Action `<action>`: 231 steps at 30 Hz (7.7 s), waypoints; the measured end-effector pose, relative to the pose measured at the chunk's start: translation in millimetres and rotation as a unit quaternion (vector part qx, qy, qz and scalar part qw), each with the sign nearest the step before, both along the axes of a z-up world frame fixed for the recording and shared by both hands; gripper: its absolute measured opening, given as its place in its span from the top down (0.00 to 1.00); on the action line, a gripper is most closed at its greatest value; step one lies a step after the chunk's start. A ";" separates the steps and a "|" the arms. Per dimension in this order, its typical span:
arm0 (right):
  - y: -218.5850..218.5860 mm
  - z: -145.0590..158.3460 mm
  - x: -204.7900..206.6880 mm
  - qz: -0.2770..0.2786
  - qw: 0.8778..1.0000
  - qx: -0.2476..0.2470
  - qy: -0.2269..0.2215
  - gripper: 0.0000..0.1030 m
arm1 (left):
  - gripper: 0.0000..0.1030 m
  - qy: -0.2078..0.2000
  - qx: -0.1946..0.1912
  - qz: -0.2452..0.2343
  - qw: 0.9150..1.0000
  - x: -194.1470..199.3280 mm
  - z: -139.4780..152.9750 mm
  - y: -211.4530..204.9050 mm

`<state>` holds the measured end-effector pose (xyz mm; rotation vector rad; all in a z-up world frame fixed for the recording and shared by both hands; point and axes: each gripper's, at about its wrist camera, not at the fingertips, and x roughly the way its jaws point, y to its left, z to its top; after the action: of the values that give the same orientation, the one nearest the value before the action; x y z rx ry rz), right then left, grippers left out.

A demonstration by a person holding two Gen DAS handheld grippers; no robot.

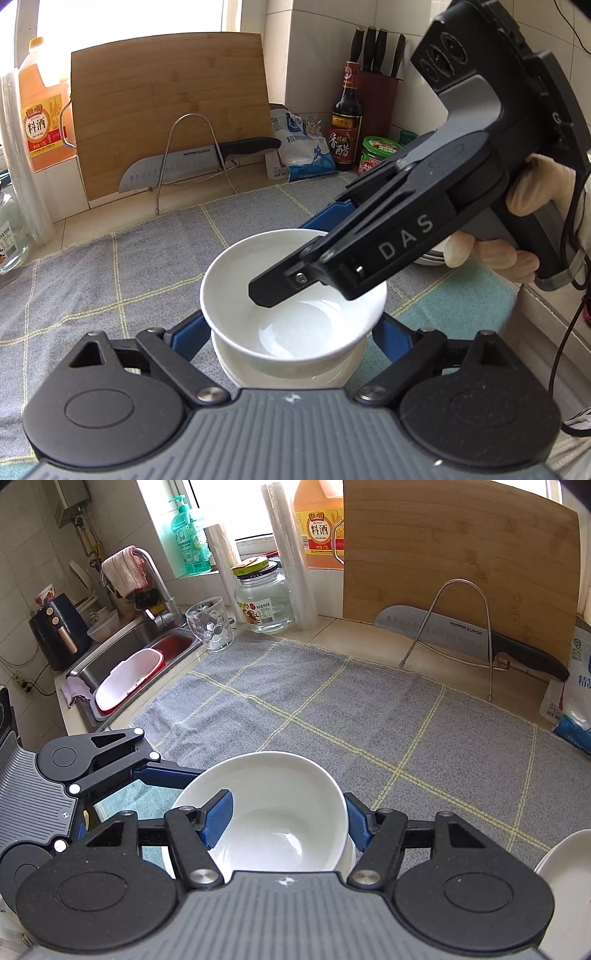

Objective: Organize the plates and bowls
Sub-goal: 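Carry the white bowl with the right gripper over the nested bowls, then lower the white bowl onto the nested bowls and open the right gripper, then grasp the bowl stack rim with the left gripper while the right gripper grips its opposite rim, then lift and carry the bowl stack with both grippers toward the stacked plates, then lower the bowl stack onto the plates and open both grippers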

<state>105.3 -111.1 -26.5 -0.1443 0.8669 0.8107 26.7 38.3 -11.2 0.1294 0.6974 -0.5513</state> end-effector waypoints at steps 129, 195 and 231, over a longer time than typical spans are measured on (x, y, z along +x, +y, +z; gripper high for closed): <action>5.8 -77.8 -39.9 0.131 0.980 -0.136 -0.066 0.15 | 0.24 0.027 0.090 -0.287 0.953 53.0 -53.6 17.9; -97.8 -25.3 -22.7 0.122 0.979 -0.145 -0.075 0.20 | 0.23 -0.006 0.079 -0.318 0.945 81.0 -22.8 -74.6; -243.9 -38.9 30.0 0.008 0.986 -0.161 -0.052 0.20 | 0.23 -0.025 0.074 -0.394 0.916 147.9 -53.3 -233.1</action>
<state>135.4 -354.9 -65.4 -0.4753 0.8933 0.6679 174.6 -194.8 -64.6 0.5825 0.6203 -1.2633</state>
